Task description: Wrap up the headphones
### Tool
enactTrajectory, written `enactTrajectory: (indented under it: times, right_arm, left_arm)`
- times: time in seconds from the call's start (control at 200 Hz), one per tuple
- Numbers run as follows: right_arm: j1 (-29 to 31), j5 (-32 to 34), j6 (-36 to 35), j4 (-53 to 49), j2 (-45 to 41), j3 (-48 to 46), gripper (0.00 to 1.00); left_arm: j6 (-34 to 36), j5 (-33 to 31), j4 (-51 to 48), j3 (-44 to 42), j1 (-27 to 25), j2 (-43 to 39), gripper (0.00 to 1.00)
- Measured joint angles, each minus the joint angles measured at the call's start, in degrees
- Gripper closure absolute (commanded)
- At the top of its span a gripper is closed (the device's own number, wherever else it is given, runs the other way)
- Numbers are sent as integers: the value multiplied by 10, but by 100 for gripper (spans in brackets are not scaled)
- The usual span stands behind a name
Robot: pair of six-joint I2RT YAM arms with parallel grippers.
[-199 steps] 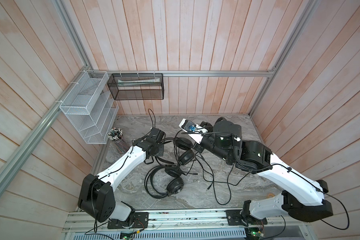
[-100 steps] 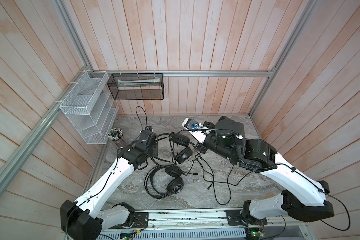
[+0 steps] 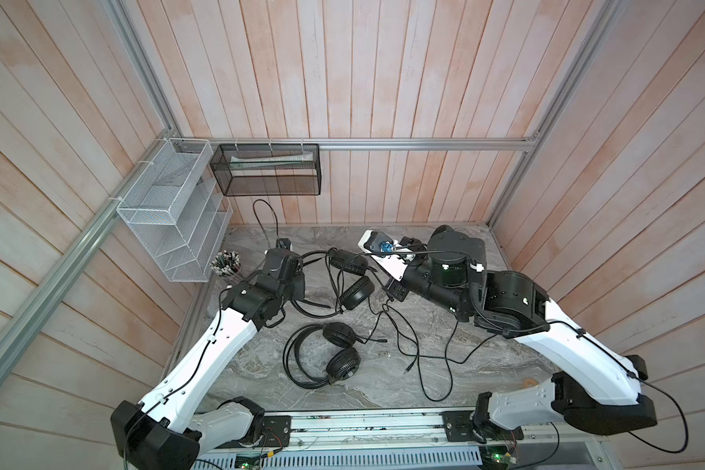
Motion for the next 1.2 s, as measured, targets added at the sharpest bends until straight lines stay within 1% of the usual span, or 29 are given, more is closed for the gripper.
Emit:
enactTrajectory:
  times: [0.26,0.76,1.0,1.1,1.2]
  right_arm:
    - [0,-1,-2,0,0,0,100]
    - [0,7,-7,0,-13,-18,100]
    - [-2,6,-9,0,-12,-19,100]
    - [-10,0,-13,1,-9,-17,100]
    - [-19,-7,-18,2,1,-8,100]
  left_arm:
    - [3,11,-3,8,9,0,100]
    - [9,4,-7,8,12,-24,100]
    - [9,32,-7,8,14,-23,100]
    - [13,42,-6,7,7,-20,100]
    - [17,48,-3,-2,-11,-11,100]
